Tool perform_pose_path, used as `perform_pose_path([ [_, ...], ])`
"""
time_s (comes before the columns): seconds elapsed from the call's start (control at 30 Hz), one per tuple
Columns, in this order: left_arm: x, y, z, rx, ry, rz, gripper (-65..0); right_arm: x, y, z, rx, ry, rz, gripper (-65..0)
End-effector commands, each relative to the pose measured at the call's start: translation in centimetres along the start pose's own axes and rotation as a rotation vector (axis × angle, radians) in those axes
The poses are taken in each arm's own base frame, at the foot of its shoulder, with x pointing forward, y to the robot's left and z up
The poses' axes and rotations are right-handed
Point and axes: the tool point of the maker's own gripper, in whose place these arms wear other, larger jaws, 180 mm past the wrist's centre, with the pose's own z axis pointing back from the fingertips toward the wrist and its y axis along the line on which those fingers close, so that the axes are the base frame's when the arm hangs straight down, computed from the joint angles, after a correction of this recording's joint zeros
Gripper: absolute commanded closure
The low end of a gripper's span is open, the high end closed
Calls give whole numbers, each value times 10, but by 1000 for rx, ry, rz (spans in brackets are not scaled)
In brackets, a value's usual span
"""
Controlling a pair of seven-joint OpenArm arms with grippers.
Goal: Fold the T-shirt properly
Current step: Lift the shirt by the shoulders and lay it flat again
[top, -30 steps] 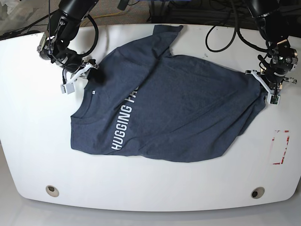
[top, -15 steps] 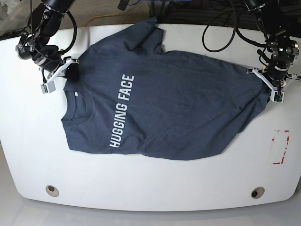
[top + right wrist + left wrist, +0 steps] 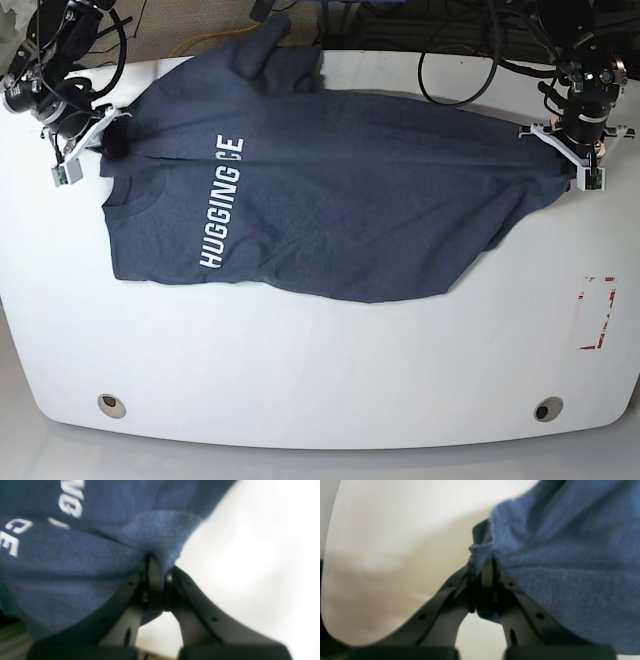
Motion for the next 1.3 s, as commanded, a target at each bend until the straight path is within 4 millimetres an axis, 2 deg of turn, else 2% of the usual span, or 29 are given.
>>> perform_pose_path([
  [0.0, 39, 2, 5, 16, -106, -13, 0, 42, 1, 2, 4, -87, 68, 0],
  [0.1, 56, 4, 0, 25, -98, -8, 0, 65, 4, -2, 15, -110, 119, 0],
  [0.17, 63, 7, -2, 33, -97, 2, 0, 72, 8, -9, 37, -112, 125, 0],
  [0.3, 73, 11, -2, 40, -108, -13, 0, 78, 3, -15, 42, -84, 120, 0],
  [0.37, 81, 4, -4, 18, -120, -41, 0, 85, 3, -15, 44, -91, 124, 0],
  [0.47, 99, -8, -6, -11, -160, -62, 0, 107, 3, -13, 40, -137, 138, 0],
  [0.53, 118, -13, -6, -19, -202, -65, 0, 129, 3, -9, 35, -184, 152, 0],
  [0.7, 179, -15, -3, -16, -306, -57, 0, 193, 7, -2, 45, -275, 221, 0],
  [0.83, 239, 8, 12, 43, -386, -10, 0, 250, 4, 2, 64, -323, 247, 0],
  [0.87, 249, 9, 16, 48, -409, -14, 0, 259, 4, 4, 69, -336, 248, 0],
  [0.93, 277, 16, 25, 63, -470, -24, 0, 290, 7, 9, 83, -363, 258, 0],
  [1.0, 293, 23, 32, 79, -505, -27, 0, 312, 6, 17, 76, -371, 285, 0],
  [1.13, 337, 48, 54, 128, -595, -26, 0, 364, 15, 41, 69, -414, 351, 0],
  [1.2, 362, 64, 67, 162, -634, -56, 0, 394, 25, 63, 58, -462, 397, 0],
  [1.27, 378, 75, 78, 186, -662, -63, 0, 411, 29, 78, 40, -484, 429, 0],
])
